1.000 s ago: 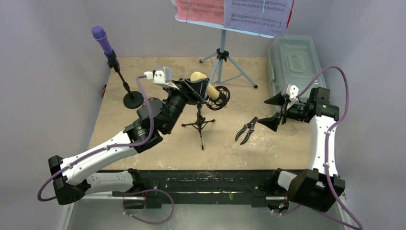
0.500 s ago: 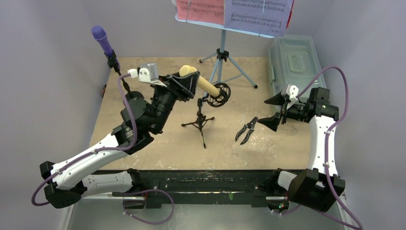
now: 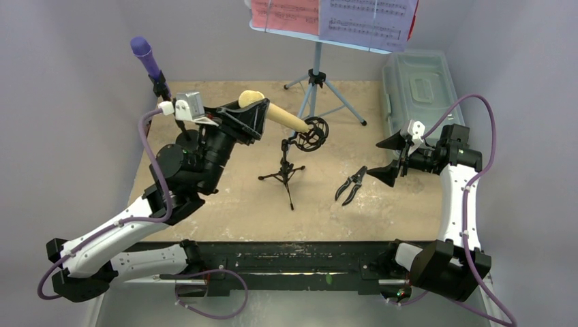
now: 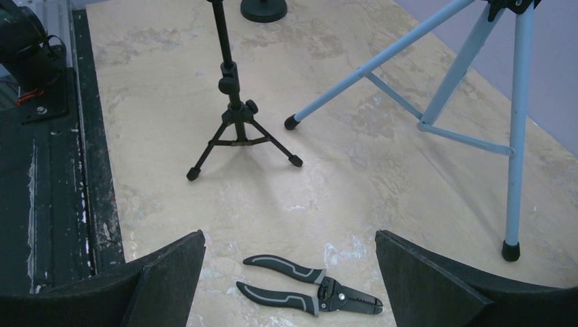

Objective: Pack up the instrument practice props
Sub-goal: Remove the microphone from the microphone stand.

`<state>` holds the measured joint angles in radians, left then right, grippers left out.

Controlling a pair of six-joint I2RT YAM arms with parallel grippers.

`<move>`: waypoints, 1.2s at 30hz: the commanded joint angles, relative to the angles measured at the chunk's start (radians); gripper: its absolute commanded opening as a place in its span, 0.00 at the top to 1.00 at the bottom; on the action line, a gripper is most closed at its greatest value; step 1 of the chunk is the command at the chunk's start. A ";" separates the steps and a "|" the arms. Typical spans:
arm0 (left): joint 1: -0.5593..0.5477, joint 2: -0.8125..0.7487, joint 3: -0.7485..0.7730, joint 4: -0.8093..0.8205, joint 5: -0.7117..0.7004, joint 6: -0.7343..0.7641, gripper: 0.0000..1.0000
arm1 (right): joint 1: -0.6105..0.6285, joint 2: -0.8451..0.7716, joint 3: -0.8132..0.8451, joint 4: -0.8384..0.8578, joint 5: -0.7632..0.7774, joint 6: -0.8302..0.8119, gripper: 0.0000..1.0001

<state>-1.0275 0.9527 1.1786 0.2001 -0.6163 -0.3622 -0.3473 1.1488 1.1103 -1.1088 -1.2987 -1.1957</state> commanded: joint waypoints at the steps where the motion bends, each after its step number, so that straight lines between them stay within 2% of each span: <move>1: 0.012 -0.050 0.039 0.028 -0.035 0.065 1.00 | -0.004 -0.017 -0.001 0.012 -0.004 0.007 0.01; 15: 0.012 -0.108 0.012 0.033 -0.027 0.096 1.00 | -0.004 -0.018 -0.004 0.021 -0.007 0.019 0.01; 24: 0.012 -0.153 0.017 -0.106 -0.005 0.118 1.00 | -0.004 -0.017 -0.007 0.029 -0.005 0.025 0.01; 30: 0.012 -0.221 -0.003 -0.246 0.118 0.104 1.00 | -0.003 -0.015 -0.009 0.034 -0.008 0.030 0.01; 36: 0.011 -0.258 -0.052 -0.308 0.296 0.079 1.00 | -0.003 -0.013 -0.014 0.043 -0.007 0.037 0.01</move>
<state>-1.0210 0.7063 1.1584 -0.0605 -0.4767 -0.2699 -0.3473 1.1488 1.1046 -1.0832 -1.2991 -1.1763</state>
